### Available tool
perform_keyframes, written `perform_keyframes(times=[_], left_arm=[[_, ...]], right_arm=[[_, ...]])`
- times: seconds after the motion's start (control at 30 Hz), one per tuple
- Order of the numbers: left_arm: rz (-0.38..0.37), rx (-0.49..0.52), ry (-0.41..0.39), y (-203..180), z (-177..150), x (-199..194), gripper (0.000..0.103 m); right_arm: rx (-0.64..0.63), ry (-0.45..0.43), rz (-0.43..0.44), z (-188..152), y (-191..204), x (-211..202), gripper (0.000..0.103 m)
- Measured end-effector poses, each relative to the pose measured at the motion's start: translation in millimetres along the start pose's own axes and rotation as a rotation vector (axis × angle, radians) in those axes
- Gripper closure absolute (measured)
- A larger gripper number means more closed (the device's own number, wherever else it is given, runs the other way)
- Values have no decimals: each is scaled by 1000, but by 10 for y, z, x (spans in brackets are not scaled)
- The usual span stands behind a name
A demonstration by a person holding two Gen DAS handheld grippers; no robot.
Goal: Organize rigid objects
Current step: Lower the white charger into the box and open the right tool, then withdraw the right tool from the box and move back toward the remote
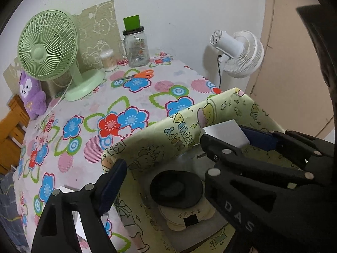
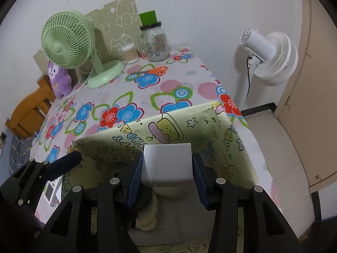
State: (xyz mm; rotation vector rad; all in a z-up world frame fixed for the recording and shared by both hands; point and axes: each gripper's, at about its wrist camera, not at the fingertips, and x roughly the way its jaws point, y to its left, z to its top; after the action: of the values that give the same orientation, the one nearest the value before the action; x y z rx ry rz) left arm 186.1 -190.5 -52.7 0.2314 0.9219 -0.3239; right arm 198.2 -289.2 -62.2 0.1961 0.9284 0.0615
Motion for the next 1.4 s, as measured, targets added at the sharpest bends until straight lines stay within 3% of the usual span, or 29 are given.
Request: perform_keyframes(times=[0.47, 0.77, 1.4], left_arm=[[-12, 31, -1, -46, -19, 1, 10], [-32, 20, -12, -52, -39, -42, 8], [-93, -9, -39, -92, -215, -293, 5]], right_arm=[[5, 50, -9, 20, -34, 84, 50], [-26, -1, -22, -38, 20, -109, 26], [0, -59, -44, -267, -14, -449, 15]])
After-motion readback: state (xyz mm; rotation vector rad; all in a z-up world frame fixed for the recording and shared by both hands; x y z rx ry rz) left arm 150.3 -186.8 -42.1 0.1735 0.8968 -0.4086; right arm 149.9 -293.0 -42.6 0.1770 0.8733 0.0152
